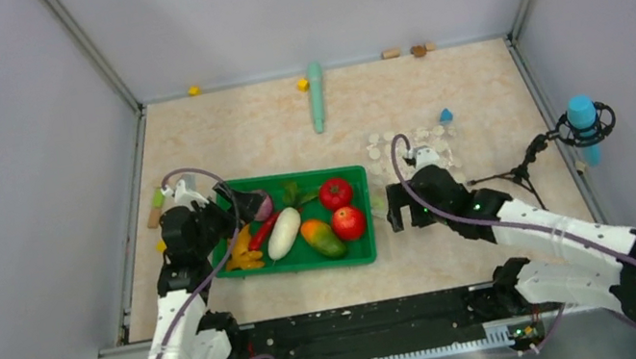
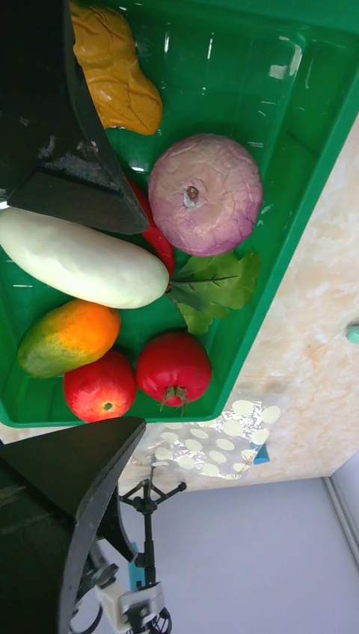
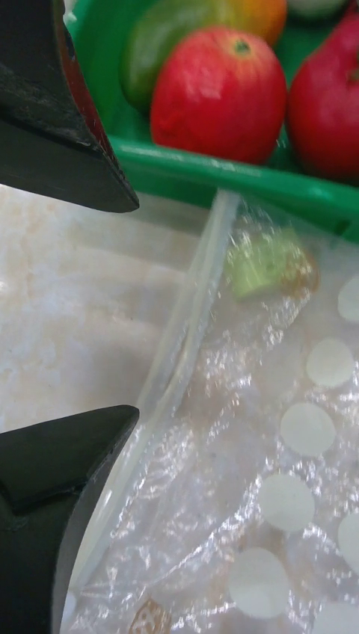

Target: Place the food in the zip-top bag and seal the zipper

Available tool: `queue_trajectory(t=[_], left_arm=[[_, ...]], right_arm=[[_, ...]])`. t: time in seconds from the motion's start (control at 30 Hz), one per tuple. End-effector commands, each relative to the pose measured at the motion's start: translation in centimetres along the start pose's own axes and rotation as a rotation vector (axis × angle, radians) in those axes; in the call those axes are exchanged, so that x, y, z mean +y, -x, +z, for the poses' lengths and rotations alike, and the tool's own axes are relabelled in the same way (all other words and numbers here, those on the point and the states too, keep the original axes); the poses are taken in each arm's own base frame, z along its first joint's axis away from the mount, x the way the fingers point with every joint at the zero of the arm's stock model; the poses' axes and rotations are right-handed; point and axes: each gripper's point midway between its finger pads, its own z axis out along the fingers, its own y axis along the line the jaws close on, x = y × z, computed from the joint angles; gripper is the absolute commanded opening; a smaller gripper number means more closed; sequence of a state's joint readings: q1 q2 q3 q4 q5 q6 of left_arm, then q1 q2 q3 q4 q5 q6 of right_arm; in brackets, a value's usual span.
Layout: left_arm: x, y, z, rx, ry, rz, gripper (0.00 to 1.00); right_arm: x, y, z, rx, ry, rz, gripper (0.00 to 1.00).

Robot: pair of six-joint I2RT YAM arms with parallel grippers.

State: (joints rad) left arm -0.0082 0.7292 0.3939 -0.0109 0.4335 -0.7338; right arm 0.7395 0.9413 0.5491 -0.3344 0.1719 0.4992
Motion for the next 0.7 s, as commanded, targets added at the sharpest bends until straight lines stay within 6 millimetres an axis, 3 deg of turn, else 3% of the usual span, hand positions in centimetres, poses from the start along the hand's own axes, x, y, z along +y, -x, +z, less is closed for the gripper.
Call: queue_trajectory(t=[0.0, 0.3, 0.5, 0.67], left_arm=[[0.3, 0.4, 0.3, -0.028, -0.004, 0.040, 0.97], [0.4, 0.0, 0.7, -0.011, -0.018, 0.049, 0.97], [1.0, -0.2, 0.9, -0.010, -0.002, 0.043, 0.97], [0.9, -0.1, 0.8, -0.014, -0.004, 0.044, 0.97]], right_arm=[[-3.5, 2.2, 1.4, -0.077, -0.293, 0.022, 0.99], [-4.3, 0.4, 4.4, -0.018, -0.369, 0.022, 0.99], [-5.4, 0.3, 6.2, -0.025, -0.331, 0.171, 0.99], [-6.5, -0.4, 7.1, -0.022, -0.352, 0.193, 0.97]])
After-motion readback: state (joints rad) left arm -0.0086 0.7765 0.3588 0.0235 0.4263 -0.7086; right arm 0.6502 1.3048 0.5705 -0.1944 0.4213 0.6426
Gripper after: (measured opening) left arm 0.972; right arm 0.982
